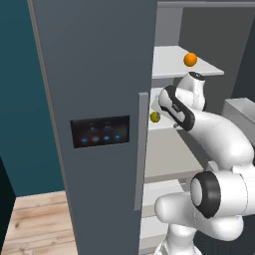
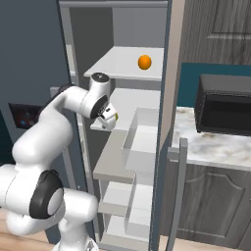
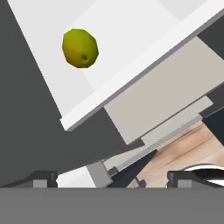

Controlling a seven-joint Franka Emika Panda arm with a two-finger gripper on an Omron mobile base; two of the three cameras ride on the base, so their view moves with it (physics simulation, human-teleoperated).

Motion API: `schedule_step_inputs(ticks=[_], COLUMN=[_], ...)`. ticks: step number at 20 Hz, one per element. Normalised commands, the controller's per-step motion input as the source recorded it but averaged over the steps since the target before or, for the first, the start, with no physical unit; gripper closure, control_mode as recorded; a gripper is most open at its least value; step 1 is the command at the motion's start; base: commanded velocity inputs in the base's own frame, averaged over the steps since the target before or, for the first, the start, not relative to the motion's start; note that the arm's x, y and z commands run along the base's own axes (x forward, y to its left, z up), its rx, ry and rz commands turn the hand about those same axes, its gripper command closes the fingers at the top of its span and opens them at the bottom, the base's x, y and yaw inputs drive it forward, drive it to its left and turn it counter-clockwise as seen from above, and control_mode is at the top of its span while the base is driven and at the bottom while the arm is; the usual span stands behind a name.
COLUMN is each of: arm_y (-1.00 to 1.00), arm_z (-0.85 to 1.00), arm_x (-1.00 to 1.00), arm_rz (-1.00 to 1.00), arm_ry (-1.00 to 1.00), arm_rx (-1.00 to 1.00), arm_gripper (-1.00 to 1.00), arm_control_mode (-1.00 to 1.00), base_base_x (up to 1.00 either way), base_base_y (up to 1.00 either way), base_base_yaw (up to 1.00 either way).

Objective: Pick the orange and pear from the fridge and place them inside the tupperware on the counter.

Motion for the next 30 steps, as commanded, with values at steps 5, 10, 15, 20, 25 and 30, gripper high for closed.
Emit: schedule_step_inputs(ticks=[5, 10, 15, 20, 25, 30], arm_y=[-0.09, -0.07, -0.01, 0.00, 0.00, 0.00], arm_z=[-0.11, -0.10, -0.05, -0.11, -0.14, -0.16], arm_x=[0.19, 0.21, 0.26, 0.26, 0.33, 0.24], arm_rz=[0.00, 0.00, 0.00, 0.00, 0.00, 0.00], arm_ry=[0.00, 0.00, 0.00, 0.00, 0.05, 0.01], arm_rx=[0.00, 0.00, 0.00, 0.00, 0.00, 0.00], arm_gripper=[-1.00, -1.00, -1.00, -1.00, -1.00, -1.00], arm_control_mode=[-1.00, -1.00, -1.00, -1.00, -1.00, -1.00], base_base_x=[0.00, 0.00, 0.00, 0.00, 0.00, 0.00], base_base_y=[0.00, 0.00, 0.00, 0.00, 0.00, 0.00], base_base_yaw=[0.00, 0.00, 0.00, 0.00, 0.00, 0.00])
